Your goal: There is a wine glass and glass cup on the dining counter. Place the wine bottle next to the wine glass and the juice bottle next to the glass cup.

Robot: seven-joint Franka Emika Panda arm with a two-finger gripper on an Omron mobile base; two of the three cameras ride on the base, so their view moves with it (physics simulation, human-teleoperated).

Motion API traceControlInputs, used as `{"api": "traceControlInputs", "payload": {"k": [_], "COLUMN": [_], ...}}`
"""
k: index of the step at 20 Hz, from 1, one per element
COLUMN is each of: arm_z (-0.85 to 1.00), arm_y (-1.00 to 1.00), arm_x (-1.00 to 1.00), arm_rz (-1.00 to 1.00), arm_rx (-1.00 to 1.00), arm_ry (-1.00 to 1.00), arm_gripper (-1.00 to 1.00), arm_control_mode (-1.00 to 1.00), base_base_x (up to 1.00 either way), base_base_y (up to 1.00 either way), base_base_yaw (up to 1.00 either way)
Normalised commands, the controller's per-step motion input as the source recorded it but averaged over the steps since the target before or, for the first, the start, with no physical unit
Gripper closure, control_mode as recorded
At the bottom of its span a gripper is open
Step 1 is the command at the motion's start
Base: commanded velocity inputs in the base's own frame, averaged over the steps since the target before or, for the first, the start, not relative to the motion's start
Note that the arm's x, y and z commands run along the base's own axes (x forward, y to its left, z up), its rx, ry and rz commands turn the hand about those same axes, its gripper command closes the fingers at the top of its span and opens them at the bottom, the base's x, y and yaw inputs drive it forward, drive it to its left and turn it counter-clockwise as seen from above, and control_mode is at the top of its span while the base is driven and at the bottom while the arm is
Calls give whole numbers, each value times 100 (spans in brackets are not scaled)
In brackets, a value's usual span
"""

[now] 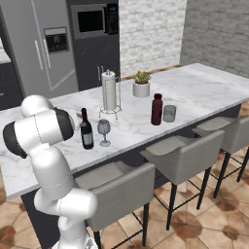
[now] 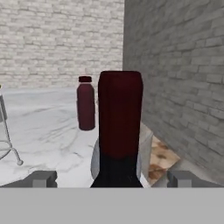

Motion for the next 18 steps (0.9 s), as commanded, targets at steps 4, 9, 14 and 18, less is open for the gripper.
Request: {"api": "traceControlInputs", "payload": {"k": [4, 9, 14, 18], "arm_z": [-16, -18, -3, 0], "arm_y": [4, 6, 10, 13], "arm_x": [-24, -25, -15, -17], "arm_rz": [-10, -10, -7, -4], "arm_rx": [2, 3, 5, 8], "arm_ry": [-11, -9, -7, -5], "arm_gripper": [-100, -100, -100, -100], "arm_control_mode": [-100, -100, -100, -100], "base_base_x": [0, 0, 0, 0], "base_base_y": [0, 0, 0, 0], "base_base_yaw": [0, 0, 0, 0]}}
